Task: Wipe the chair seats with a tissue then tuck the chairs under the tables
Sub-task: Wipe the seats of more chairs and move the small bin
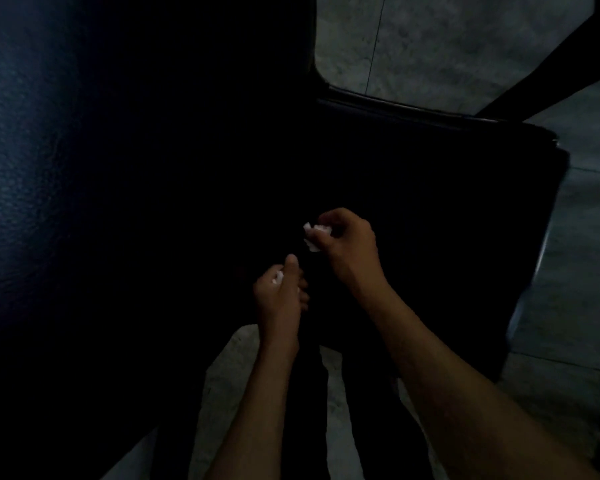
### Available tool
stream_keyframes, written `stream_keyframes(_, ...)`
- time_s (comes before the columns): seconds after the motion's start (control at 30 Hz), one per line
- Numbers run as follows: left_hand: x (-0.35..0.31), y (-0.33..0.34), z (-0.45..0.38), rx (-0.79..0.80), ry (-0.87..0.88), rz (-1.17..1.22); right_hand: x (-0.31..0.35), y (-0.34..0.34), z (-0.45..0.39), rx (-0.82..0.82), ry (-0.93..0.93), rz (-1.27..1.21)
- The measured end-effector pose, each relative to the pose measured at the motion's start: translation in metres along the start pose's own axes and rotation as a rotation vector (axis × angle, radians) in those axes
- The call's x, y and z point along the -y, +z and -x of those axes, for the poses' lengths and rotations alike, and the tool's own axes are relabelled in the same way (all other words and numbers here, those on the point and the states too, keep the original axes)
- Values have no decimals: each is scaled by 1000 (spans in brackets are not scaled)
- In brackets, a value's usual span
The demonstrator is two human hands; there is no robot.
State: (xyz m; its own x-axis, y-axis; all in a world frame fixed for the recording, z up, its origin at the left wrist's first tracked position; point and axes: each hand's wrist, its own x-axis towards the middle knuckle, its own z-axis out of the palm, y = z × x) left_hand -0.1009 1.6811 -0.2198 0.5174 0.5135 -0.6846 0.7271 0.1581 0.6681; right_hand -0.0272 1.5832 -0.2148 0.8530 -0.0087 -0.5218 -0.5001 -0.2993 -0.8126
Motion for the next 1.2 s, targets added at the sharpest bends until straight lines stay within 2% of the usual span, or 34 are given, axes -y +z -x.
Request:
stream_keyframes(0.13,-24,15,5,122,49,263,7,-20,17,-12,45,-203)
stream_keyframes(0.27,-46,28,14,178,121,299,16,-25,27,-41,43,-270)
stream_keyframes(0.4,-58,39,20,276,115,350,22,-27,30,-76,24,-337)
stream_keyframes(0.57,-64,52,33,230,131,367,27,-34,28,-147,2,-218)
stream_keyframes(0.7,-72,60,39,141,142,349,36,-48,33,-28,-17,-173)
stream_keyframes(0.77,-79,60,39,139,188,266,44,-59,36,-6,-43,-156)
stream_keyframes(0.87,-96,57,42,112,262,99,57,-78,42,-96,-31,-113)
stream_keyframes(1.0,-133,46,59,78,313,-116,90,-100,49,-158,-20,112)
stream_keyframes(1.2,-211,21,110,56,606,-548,168,-127,76,-195,-205,379)
